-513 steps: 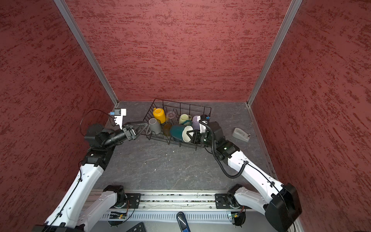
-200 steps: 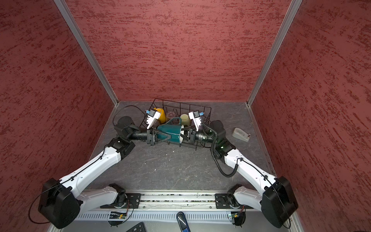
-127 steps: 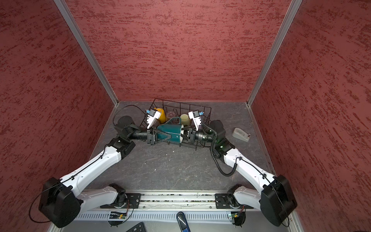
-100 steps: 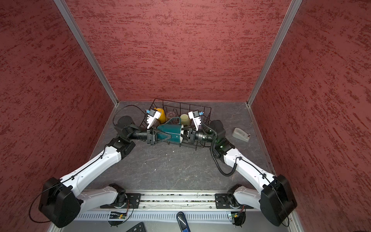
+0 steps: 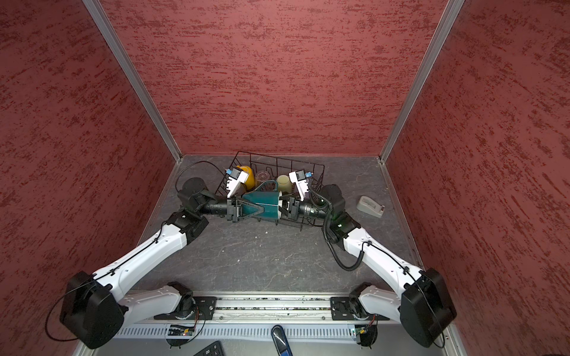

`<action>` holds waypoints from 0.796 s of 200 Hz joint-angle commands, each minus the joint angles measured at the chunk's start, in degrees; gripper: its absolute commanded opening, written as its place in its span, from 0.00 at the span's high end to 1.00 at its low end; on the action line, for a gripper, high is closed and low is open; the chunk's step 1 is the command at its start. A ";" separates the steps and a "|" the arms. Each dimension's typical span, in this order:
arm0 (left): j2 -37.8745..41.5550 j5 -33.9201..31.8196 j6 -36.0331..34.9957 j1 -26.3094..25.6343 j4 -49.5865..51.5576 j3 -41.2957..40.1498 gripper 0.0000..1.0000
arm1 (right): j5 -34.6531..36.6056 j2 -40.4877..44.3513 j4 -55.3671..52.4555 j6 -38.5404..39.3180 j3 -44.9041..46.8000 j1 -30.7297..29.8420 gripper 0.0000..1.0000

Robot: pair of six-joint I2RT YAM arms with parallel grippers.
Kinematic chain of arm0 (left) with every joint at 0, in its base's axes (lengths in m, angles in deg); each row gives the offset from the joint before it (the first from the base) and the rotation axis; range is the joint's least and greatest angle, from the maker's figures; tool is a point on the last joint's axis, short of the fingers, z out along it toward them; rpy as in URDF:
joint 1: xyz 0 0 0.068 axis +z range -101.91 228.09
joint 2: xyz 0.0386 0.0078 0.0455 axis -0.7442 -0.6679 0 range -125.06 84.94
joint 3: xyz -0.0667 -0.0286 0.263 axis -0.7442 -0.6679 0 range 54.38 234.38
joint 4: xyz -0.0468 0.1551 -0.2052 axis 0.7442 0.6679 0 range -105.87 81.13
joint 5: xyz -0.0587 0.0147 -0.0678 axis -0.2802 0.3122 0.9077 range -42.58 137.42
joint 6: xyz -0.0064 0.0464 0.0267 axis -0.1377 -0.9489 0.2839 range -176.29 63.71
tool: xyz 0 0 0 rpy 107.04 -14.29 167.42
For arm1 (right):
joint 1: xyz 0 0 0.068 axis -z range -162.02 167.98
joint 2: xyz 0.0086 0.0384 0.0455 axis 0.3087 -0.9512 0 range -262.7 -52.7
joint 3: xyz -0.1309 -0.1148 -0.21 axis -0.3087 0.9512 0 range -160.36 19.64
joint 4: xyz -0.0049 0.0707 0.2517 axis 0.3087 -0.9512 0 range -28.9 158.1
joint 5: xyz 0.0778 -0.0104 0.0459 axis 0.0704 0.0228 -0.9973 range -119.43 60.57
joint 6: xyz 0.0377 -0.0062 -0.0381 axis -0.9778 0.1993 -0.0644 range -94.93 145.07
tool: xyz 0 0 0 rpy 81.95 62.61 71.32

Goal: Load cups into a dish rack
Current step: Place the cup upside down at the dish rack.

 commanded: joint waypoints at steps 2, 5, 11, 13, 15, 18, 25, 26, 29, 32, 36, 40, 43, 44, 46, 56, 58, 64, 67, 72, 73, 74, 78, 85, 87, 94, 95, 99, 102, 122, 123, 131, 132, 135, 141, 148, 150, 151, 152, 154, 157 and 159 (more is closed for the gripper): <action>1.20 -1.47 -0.38 0.32 -1.68 2.72 1.00 | 3.31 1.36 -1.48 1.23 -1.31 -0.29 0.75; 1.32 -1.71 -0.42 0.46 -1.56 2.80 1.00 | 3.55 1.45 -1.56 1.23 -1.27 -0.23 0.74; 1.54 -2.11 -0.43 0.68 -1.19 2.98 1.00 | 3.86 1.56 -1.67 1.11 -1.16 -0.16 0.71; 1.56 -2.22 -0.45 0.80 -0.99 3.03 1.00 | 3.98 1.67 -1.67 1.14 -1.14 -0.13 0.70; 1.63 -2.38 -0.59 0.88 -0.81 3.11 1.00 | 4.03 1.72 -1.76 1.08 -1.14 -0.12 0.69; 1.73 -2.57 -0.68 1.04 -0.50 3.24 1.00 | 4.16 1.82 -1.80 1.13 -1.11 -0.02 0.68; 1.98 -3.16 -1.30 1.20 0.86 3.56 1.00 | 4.64 2.13 -2.23 1.05 -1.08 0.08 0.65; 2.04 -3.25 -1.44 1.23 1.17 3.63 1.00 | 4.74 2.15 -2.30 1.06 -1.06 0.11 0.64; 2.09 -3.54 -1.96 1.32 2.25 3.92 1.00 | 5.02 2.28 -2.55 1.01 -1.11 0.26 0.63; 2.16 -3.86 -2.48 1.38 3.32 4.16 1.00 | 5.19 2.39 -2.81 1.00 -1.10 0.38 0.62; 2.26 -4.40 -3.37 1.43 5.00 4.64 1.00 | 5.48 2.64 -3.21 1.03 -1.09 0.51 0.60; 2.30 -5.14 -4.39 1.50 6.83 5.12 1.00 | 5.78 2.87 -3.66 1.05 -1.05 0.77 0.58; 2.40 -5.64 -4.94 1.52 8.17 5.49 1.00 | 6.06 3.07 -4.11 1.11 -1.12 0.97 0.57; 2.42 -5.85 -5.23 1.52 8.65 5.60 1.00 | 6.15 3.11 -4.25 1.13 -1.17 1.04 0.57; 2.44 -6.21 -5.85 1.56 9.67 5.91 1.00 | 6.40 3.31 -4.51 1.14 -1.21 1.14 0.56; 2.37 -8.02 -8.00 1.55 14.52 7.34 1.00 | 8.01 4.37 -6.78 1.40 -1.22 1.79 0.51; 2.32 -8.33 -8.52 1.59 15.33 7.62 1.00 | 8.49 4.62 -7.23 1.52 -1.24 1.92 0.49; 2.02 -9.59 -9.88 1.61 18.16 8.77 1.00 | 9.81 5.51 -9.07 1.98 -1.27 2.38 0.45; 1.90 -10.23 -10.77 1.61 19.48 9.23 1.00 | 10.67 5.93 -10.21 2.27 -1.33 2.66 0.43; 1.57 -11.21 -11.96 1.59 22.17 10.37 1.00 | 12.28 6.88 -12.31 2.90 -1.50 3.05 0.39; 1.52 -11.36 -12.08 1.55 22.63 10.59 1.00 | 12.74 7.08 -12.70 3.04 -1.58 3.18 0.38; 1.46 -11.52 -12.32 1.54 23.09 10.75 1.00 | 13.14 7.22 -13.08 3.15 -1.62 3.25 0.38; 1.08 -12.14 -13.21 1.57 24.56 11.56 1.00 | 14.79 7.98 -14.91 3.68 -1.74 3.53 0.34; 0.51 -13.19 -14.46 1.52 27.45 12.74 1.00 | 17.61 9.42 -17.80 4.55 -1.90 4.16 0.27; 0.40 -13.45 -14.75 1.52 27.94 13.10 1.00 | 18.40 9.81 -18.54 4.74 -1.92 4.27 0.25; -0.36 -14.55 -15.72 1.44 30.41 14.40 1.00 | 21.90 11.49 -21.70 5.50 -1.98 4.96 0.18; -0.45 -14.70 -15.90 1.43 30.80 14.58 1.00 | 22.29 11.75 -22.15 5.61 -2.04 5.06 0.18; -0.85 -15.34 -16.46 1.35 32.27 15.30 1.00 | 24.06 12.49 -23.81 5.83 -2.09 5.55 0.15; -1.33 -15.93 -16.86 1.22 33.27 15.88 1.00 | 25.33 13.00 -24.98 6.03 -2.24 5.94 0.12; -4.31 -21.37 -21.24 -0.41 42.47 21.18 1.00 | 31.07 15.79 -31.63 6.86 -2.78 9.06 0.02; -4.49 -21.71 -21.38 -0.50 42.89 21.45 1.00 | 31.27 15.93 -31.99 6.90 -2.75 9.26 0.02; -5.84 -24.35 -23.24 -1.59 46.06 23.47 1.00 | 33.04 16.44 -34.07 6.99 -2.93 10.33 0.01; -5.96 -24.78 -23.44 -1.79 46.40 23.60 1.00 | 33.22 16.47 -34.31 6.97 -2.95 10.47 0.01; -6.52 -25.70 -23.96 -2.28 47.36 24.38 1.00 | 33.79 16.58 -35.19 7.15 -3.17 10.92 0.01; -7.57 -27.86 -24.92 -3.21 49.24 25.79 1.00 | 34.71 16.68 -36.63 7.42 -3.32 11.71 0.01; -8.88 -30.30 -25.96 -4.38 51.35 27.50 1.00 | 35.68 16.67 -38.01 7.45 -3.57 12.58 0.01; -9.26 -31.04 -26.21 -4.70 51.92 27.97 1.00 | 35.86 16.68 -38.42 7.47 -3.57 12.83 0.01; -9.47 -31.47 -26.46 -4.89 52.19 28.18 1.00 | 35.95 16.68 -38.50 7.47 -3.62 12.99 0.01; -9.71 -31.69 -26.58 -5.07 52.50 28.42 1.00 | 36.00 16.68 -38.63 7.47 -3.61 13.12 0.01; -10.06 -32.55 -26.85 -5.40 53.13 28.93 1.00 | 36.10 16.68 -38.82 7.52 -3.62 13.32 0.01; -10.75 -33.58 -27.11 -5.84 53.91 29.51 1.00 | 36.26 16.68 -39.21 7.62 -3.63 13.72 0.01; -11.14 -34.19 -27.40 -6.28 54.45 30.19 1.00 | 36.29 16.68 -39.44 7.64 -3.63 13.93 0.01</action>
